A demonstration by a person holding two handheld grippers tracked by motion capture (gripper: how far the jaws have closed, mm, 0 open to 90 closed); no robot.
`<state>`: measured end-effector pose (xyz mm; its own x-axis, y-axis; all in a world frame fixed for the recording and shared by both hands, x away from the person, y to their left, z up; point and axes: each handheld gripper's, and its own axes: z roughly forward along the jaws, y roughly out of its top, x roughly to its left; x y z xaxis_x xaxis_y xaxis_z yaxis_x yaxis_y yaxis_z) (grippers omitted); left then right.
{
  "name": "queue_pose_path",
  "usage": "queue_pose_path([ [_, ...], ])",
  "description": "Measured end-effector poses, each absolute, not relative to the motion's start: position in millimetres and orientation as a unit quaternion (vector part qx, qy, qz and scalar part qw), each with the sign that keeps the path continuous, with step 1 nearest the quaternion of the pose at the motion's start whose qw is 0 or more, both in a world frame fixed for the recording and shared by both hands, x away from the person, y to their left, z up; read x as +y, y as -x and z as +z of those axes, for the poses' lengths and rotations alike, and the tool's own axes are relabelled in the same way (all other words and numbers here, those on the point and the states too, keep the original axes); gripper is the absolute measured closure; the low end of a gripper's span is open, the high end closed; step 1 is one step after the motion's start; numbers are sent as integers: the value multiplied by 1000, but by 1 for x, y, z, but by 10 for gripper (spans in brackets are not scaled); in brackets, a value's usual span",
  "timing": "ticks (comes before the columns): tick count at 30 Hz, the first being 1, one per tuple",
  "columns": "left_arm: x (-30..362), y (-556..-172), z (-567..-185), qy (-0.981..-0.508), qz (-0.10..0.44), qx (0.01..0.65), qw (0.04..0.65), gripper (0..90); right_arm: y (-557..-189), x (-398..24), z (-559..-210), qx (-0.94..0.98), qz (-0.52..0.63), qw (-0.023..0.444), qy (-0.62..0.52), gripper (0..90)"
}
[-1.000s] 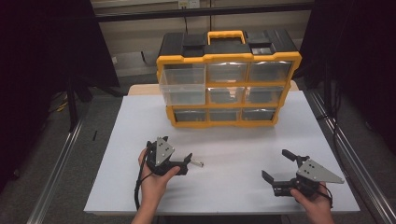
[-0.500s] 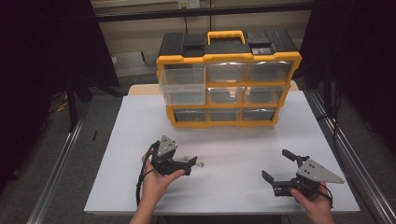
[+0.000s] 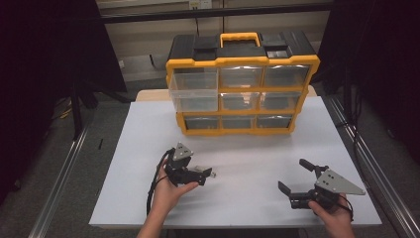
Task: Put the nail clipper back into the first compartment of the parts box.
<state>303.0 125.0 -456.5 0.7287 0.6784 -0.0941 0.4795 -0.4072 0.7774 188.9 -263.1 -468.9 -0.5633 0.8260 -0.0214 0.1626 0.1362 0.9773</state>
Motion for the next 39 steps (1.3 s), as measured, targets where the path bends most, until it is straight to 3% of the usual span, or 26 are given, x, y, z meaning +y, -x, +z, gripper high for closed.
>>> queue_pose_path([
  [17,110,-316,-466,-872,81,292,384,300,-187,-264,-469,690,553,301,-357,0],
  [39,101,-318,-476,-901,66,252,346,438,-187,-264,-469,692,551,299,-357,0],
])
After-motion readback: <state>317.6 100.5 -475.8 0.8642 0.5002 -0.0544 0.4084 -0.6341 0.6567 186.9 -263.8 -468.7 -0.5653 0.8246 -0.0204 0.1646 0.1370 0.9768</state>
